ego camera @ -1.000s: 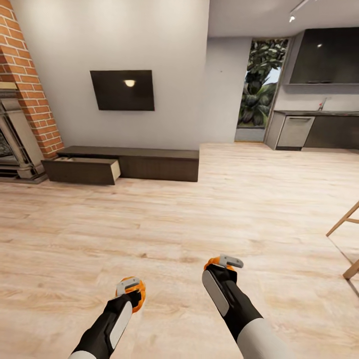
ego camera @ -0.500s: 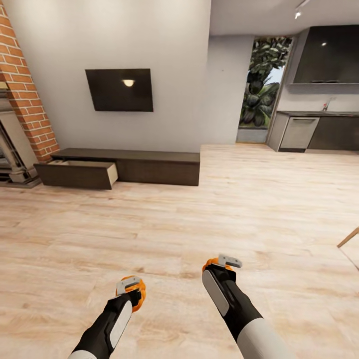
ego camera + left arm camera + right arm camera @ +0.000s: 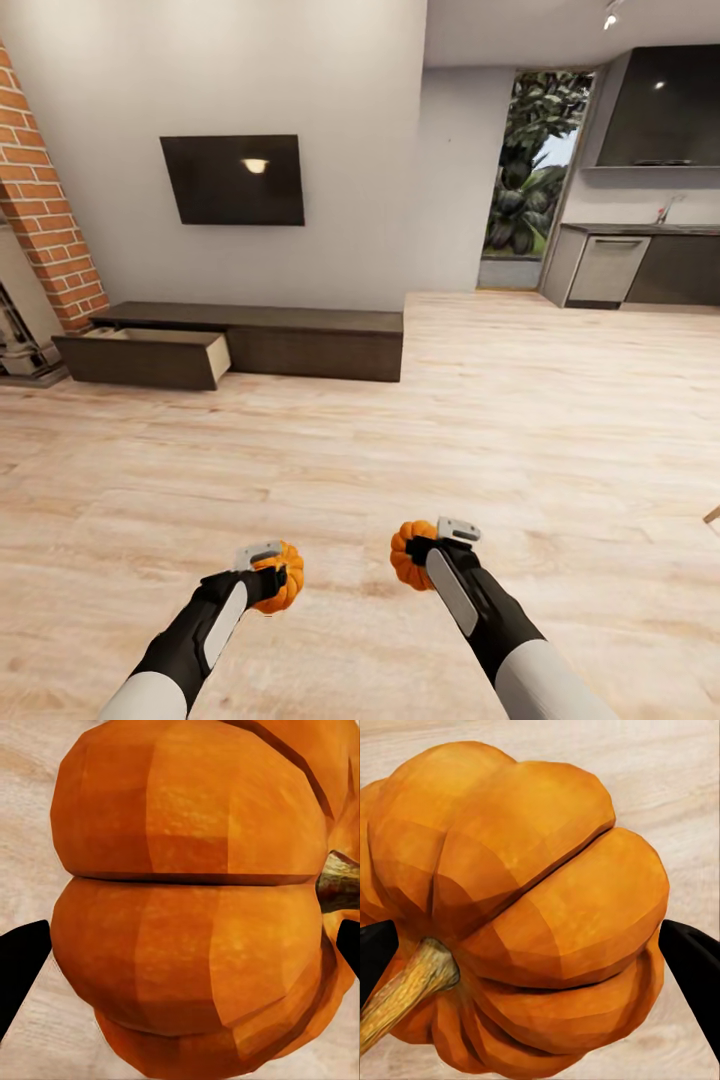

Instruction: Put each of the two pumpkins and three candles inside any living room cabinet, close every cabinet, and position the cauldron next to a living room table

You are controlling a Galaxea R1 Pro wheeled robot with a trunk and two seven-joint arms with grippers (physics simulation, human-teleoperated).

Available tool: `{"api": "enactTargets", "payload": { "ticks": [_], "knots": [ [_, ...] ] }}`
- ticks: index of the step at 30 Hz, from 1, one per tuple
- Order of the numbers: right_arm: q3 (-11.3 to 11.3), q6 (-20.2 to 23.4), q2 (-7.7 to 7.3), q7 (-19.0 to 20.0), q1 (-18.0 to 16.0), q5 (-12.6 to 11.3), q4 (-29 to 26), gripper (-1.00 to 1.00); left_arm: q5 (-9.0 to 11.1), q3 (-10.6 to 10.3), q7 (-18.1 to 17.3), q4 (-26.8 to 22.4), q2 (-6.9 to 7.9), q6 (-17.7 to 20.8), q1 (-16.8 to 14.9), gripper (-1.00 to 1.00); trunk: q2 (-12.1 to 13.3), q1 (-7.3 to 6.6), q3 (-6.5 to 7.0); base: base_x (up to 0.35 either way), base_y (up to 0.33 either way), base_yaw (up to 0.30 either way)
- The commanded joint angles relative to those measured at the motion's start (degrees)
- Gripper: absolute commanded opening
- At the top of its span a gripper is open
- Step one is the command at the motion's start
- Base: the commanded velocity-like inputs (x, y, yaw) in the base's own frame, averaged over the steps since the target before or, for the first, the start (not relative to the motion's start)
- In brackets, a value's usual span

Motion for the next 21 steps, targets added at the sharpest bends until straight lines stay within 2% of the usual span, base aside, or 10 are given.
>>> {"api": "enactTargets", "payload": {
  "ticks": [1, 13, 21],
  "knots": [
    [0.13, -0.03, -0.06, -0.21, -0.05, -0.34, 0.03, -1.0, 0.5, 0.02, 0.59, 0.0, -0.06, 0.27, -0.05, -1.0, -0.03, 0.03, -0.05, 0.35, 0.0, 0.0],
    [0.05, -0.21, 0.1, 0.07, -0.05, -0.32, 0.12, -1.0, 0.38, -0.16, 0.95, 0.31, -0.13, -1.96, -0.08, -1.0, -0.03, 0.03, -0.05, 0.35, 0.0, 0.0],
    [0.05, -0.24, 0.09, 0.08, -0.05, -0.37, 0.18, -1.0, 0.3, -0.41, 0.97, 0.31, -0.18, -2.09, -0.08, -1.0, -0.03, 0.03, -0.05, 0.35, -0.092, 0.0]
  ]
}}
